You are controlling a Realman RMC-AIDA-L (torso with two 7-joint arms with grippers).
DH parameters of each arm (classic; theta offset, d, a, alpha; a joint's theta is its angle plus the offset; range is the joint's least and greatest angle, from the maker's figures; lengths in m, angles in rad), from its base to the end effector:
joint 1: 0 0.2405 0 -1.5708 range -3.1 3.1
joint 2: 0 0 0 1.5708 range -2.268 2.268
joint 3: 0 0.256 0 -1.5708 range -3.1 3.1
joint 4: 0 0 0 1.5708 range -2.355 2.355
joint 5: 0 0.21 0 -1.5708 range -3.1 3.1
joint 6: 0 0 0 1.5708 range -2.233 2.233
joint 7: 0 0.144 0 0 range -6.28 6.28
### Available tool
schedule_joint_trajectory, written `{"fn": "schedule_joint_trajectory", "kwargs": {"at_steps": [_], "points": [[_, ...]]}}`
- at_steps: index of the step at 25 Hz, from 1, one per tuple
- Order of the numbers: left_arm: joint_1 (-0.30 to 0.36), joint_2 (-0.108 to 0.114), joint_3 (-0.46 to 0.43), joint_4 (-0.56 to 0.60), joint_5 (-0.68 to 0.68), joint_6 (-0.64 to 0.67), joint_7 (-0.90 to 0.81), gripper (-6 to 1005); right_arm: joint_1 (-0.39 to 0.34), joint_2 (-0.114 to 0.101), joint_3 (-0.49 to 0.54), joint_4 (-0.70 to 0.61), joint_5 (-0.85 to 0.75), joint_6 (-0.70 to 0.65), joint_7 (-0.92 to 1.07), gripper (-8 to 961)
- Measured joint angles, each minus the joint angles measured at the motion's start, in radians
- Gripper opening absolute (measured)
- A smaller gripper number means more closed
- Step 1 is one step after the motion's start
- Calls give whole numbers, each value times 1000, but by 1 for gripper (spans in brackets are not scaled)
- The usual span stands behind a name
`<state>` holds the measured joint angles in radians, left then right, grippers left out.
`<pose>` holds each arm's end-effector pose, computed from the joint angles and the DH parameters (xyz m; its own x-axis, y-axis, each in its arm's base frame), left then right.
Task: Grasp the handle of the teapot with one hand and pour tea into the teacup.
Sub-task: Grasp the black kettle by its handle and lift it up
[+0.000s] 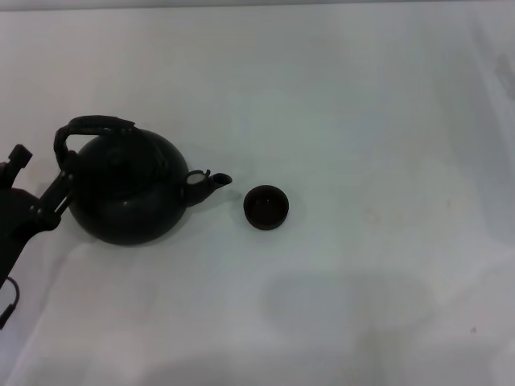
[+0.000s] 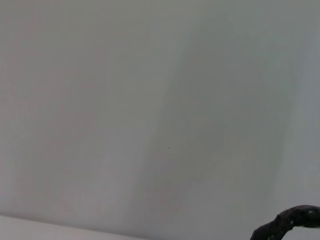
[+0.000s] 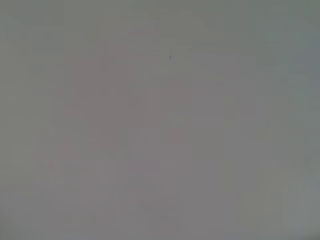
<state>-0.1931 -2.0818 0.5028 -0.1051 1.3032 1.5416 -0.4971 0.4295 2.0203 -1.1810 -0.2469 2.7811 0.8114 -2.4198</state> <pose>-0.3545 0.2008 -0.0374 0.4831 0.0882 0.8711 0.8388 -0.3321 -0.4315 0.3762 0.3610 0.0370 0.4795 -0.1698 -0.8610 -0.8737 0.0001 -0.4865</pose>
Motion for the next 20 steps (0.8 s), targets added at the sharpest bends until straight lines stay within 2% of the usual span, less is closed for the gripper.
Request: {"fn": "schedule_joint_trajectory", "kwargs": {"at_steps": [8, 20], "points": [[-40, 3, 0, 8, -3, -61, 3, 887, 0, 0, 13, 5, 0, 0, -2, 829], [-45, 0, 0, 2, 1, -71, 40, 789, 0, -2, 15, 11, 0, 0, 3, 829]]}}
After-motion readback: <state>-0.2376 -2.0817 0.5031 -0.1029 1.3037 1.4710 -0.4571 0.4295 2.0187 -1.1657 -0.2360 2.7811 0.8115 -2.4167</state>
